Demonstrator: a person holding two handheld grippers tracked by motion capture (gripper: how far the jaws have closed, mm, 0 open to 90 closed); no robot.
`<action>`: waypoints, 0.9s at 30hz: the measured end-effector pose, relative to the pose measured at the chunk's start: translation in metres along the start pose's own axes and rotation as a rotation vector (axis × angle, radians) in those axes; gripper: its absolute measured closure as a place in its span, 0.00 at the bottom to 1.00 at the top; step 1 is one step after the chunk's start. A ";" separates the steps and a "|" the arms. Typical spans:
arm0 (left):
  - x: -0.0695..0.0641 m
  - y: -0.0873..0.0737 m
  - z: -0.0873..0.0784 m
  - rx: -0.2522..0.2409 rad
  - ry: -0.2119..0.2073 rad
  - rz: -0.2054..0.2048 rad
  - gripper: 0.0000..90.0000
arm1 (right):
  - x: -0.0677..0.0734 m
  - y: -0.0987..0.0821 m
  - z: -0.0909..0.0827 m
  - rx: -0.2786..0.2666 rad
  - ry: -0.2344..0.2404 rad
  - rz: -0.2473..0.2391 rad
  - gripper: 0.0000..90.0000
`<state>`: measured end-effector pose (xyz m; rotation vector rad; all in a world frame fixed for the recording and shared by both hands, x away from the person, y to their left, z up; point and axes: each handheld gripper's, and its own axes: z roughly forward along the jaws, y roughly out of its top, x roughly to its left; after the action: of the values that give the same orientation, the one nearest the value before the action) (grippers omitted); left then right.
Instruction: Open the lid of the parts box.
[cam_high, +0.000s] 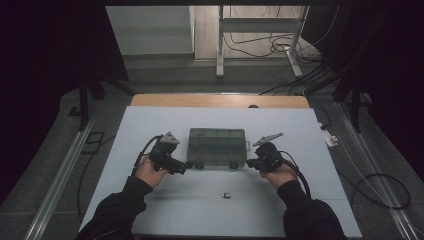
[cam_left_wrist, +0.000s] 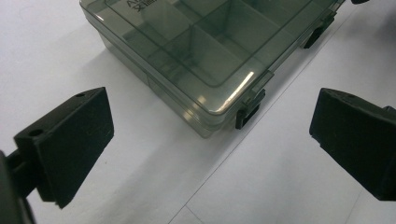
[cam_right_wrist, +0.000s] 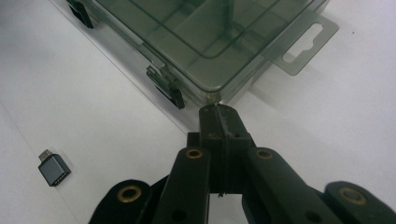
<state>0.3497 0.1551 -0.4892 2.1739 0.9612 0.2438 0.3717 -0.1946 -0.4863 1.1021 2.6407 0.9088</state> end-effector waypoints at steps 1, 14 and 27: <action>0.000 0.000 -0.001 -0.001 0.007 -0.001 0.00 | 0.000 0.000 -0.001 -0.003 -0.001 0.002 0.98; 0.003 0.002 -0.006 -0.017 -0.024 -0.021 0.01 | 0.007 0.004 -0.015 -0.113 -0.017 -0.006 0.99; 0.003 0.003 -0.005 -0.039 -0.067 -0.022 0.00 | 0.006 0.013 -0.022 -0.181 -0.007 0.028 0.99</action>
<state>0.3516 0.1589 -0.4834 2.1217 0.9348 0.1769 0.3677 -0.1939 -0.4610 1.0977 2.4849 1.1214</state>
